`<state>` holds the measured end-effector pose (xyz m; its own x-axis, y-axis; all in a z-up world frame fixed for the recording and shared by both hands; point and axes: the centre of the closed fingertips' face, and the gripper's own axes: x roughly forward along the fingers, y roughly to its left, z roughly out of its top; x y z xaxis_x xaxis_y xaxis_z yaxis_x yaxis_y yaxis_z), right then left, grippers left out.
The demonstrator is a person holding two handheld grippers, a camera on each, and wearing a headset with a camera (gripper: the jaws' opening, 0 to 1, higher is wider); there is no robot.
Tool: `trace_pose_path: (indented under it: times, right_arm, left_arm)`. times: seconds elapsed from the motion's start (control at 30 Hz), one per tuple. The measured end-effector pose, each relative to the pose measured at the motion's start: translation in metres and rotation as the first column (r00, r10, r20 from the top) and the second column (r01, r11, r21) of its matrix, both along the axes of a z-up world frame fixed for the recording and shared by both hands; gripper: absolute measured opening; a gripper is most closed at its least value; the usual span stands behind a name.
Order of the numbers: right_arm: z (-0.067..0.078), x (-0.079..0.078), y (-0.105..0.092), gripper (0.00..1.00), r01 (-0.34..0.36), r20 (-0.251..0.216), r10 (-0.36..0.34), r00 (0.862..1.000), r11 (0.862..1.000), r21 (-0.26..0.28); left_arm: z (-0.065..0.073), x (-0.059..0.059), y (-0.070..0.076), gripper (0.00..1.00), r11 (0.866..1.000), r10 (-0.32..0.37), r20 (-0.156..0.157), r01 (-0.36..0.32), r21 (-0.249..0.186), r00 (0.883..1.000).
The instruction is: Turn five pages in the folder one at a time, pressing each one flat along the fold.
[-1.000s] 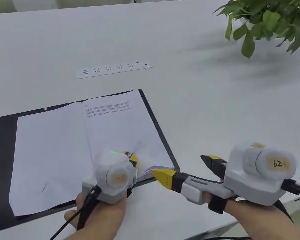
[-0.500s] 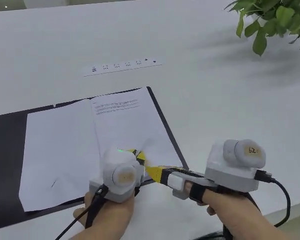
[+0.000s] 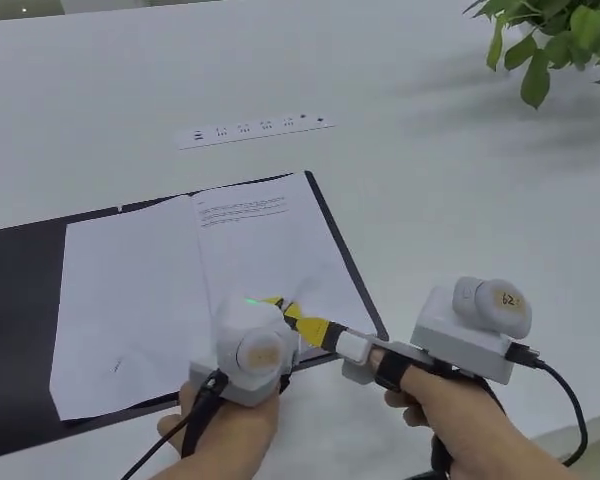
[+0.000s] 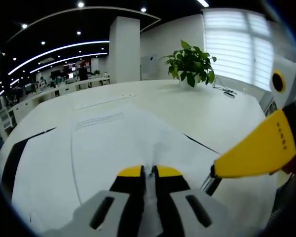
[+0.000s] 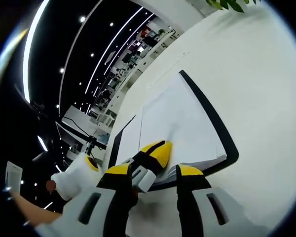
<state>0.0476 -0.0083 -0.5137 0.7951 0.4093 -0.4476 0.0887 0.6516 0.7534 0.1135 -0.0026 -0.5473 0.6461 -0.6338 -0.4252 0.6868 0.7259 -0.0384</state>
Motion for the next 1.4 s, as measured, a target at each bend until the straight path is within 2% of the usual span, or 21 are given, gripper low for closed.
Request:
trace_pose_path:
  times: [0.2,0.33,0.4,0.5,0.63,0.8,0.9,0.93,0.97,1.03,1.07,1.13,1.17,1.27,1.3,1.4]
  right_arm:
    - [-0.007,0.004,-0.005,0.33,0.045,-0.017,-0.045,0.999,0.999,0.006]
    - [-0.016,0.005,-0.01,0.23,0.084,-0.052,-0.084,0.995,0.996,-0.008]
    - [-0.021,0.005,-0.016,0.17,0.112,-0.068,-0.115,0.991,0.993,-0.047]
    - [-0.021,0.007,-0.017,0.12,0.148,-0.076,-0.15,0.986,0.989,-0.027]
    - [-0.025,0.007,-0.022,0.0,0.185,-0.088,-0.187,0.978,0.982,-0.035]
    - [-0.027,0.007,-0.022,0.0,0.198,-0.077,-0.202,0.976,0.978,-0.062]
    - [-0.026,0.005,-0.023,0.0,0.215,-0.065,-0.218,0.974,0.975,-0.053]
    - [-0.025,0.005,-0.023,0.0,0.218,-0.064,-0.221,0.973,0.975,-0.053]
    - [-0.024,0.004,-0.023,0.0,0.221,-0.054,-0.224,0.973,0.974,-0.058]
    - [-0.021,0.003,-0.022,0.0,0.22,-0.043,-0.223,0.974,0.974,-0.06]
    - [-0.021,0.002,-0.022,0.0,0.222,-0.04,-0.225,0.974,0.973,-0.064]
    - [-0.017,0.002,-0.022,0.0,0.231,-0.026,-0.232,0.972,0.971,-0.058]
    - [-0.014,0.002,-0.021,0.0,0.228,-0.016,-0.23,0.973,0.971,-0.068]
    - [-0.005,0.003,-0.017,0.0,0.218,0.019,-0.217,0.976,0.972,-0.088]
    - [-0.003,0.004,-0.016,0.0,0.218,0.027,-0.216,0.976,0.972,-0.092]
    - [0.008,0.005,-0.013,0.0,0.207,0.06,-0.201,0.978,0.971,-0.117]
  left_arm:
    - [-0.001,0.0,0.0,0.07,1.0,-0.001,-0.001,0.001,-0.002,1.0]
    - [0.0,0.0,0.0,0.07,1.0,-0.002,-0.004,0.002,-0.001,1.0]
    - [-0.001,0.0,0.0,0.07,1.0,-0.002,-0.005,0.002,-0.001,1.0]
    - [-0.001,0.001,0.0,0.07,1.0,-0.001,-0.008,0.001,0.0,1.0]
    - [-0.001,0.0,-0.001,0.07,1.0,-0.003,-0.01,0.003,0.005,1.0]
    - [0.0,0.001,-0.001,0.08,1.0,-0.009,-0.02,0.009,0.01,1.0]
    - [0.001,0.001,-0.001,0.08,1.0,-0.012,-0.049,0.012,-0.005,0.999]
    - [0.001,0.0,-0.001,0.09,1.0,-0.011,-0.075,0.009,-0.026,0.997]
    - [0.002,0.001,0.0,0.09,0.999,-0.019,-0.093,0.017,-0.03,0.995]
    - [0.004,0.001,0.004,0.1,0.999,-0.03,-0.109,0.027,-0.027,0.994]
    - [0.005,0.001,0.006,0.11,0.999,-0.029,-0.106,0.027,-0.023,0.994]
    - [0.013,0.002,0.012,0.2,0.999,-0.034,-0.076,0.032,-0.035,0.997]
    - [0.016,0.001,0.016,0.23,0.999,-0.046,-0.061,0.044,-0.022,0.997]
    - [0.026,0.0,0.025,0.23,0.998,-0.054,-0.052,0.053,-0.028,0.997]
    - [0.033,0.0,0.029,0.23,0.997,-0.056,-0.043,0.054,-0.046,0.998]
    - [0.043,0.0,0.042,0.27,0.998,-0.048,-0.016,0.047,-0.041,0.999]
